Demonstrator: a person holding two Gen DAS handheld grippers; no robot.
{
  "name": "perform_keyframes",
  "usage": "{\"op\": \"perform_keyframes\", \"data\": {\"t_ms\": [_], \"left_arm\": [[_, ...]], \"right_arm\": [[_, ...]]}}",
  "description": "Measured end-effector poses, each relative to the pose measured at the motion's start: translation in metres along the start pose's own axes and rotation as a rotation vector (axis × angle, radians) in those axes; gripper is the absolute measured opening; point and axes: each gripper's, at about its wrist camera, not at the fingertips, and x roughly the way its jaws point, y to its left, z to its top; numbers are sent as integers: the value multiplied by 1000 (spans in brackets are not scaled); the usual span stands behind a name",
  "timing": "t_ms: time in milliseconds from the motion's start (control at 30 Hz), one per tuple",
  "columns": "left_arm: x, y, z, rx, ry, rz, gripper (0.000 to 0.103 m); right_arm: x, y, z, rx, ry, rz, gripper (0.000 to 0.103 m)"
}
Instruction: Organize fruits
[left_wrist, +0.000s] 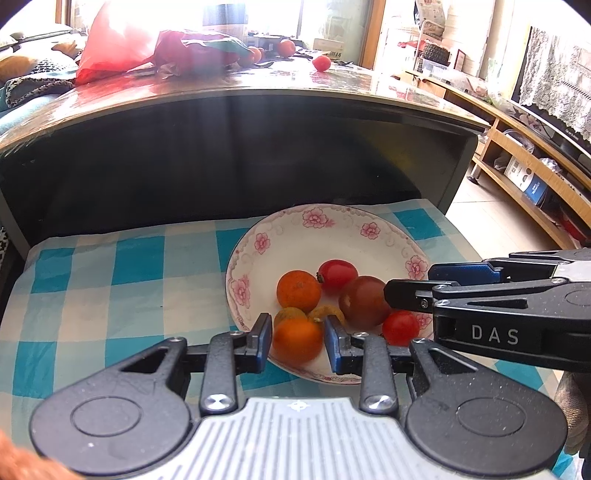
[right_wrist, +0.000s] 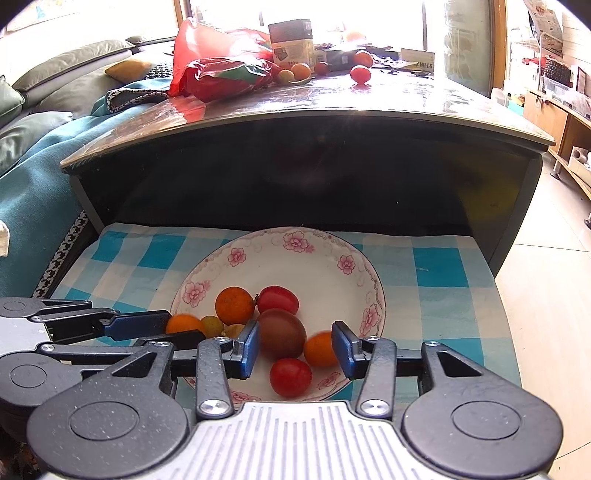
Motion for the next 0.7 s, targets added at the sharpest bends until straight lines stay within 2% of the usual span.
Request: {"op": "perform_keyframes", "data": {"t_ms": [267,400,467,600,700], "left_arm": [[-6,7,5,-42,-19,-7,40],[-12,8,7,-49,-37,12,41],[-15,6,8,-45,-48,27,51],[-31,0,10,-37,-93,37,56],[-45,-8,11,-29,-118,44,66]], "right_arm": [[-5,-4,1,12,-9,-7,39],[-9,-6,0,19,-13,-22,39],[-11,-7,-1,23,-14,-29,39],[-21,-7,-6,30,-7,-43,39],[-33,-9,-14,48,0,-54,42]]}}
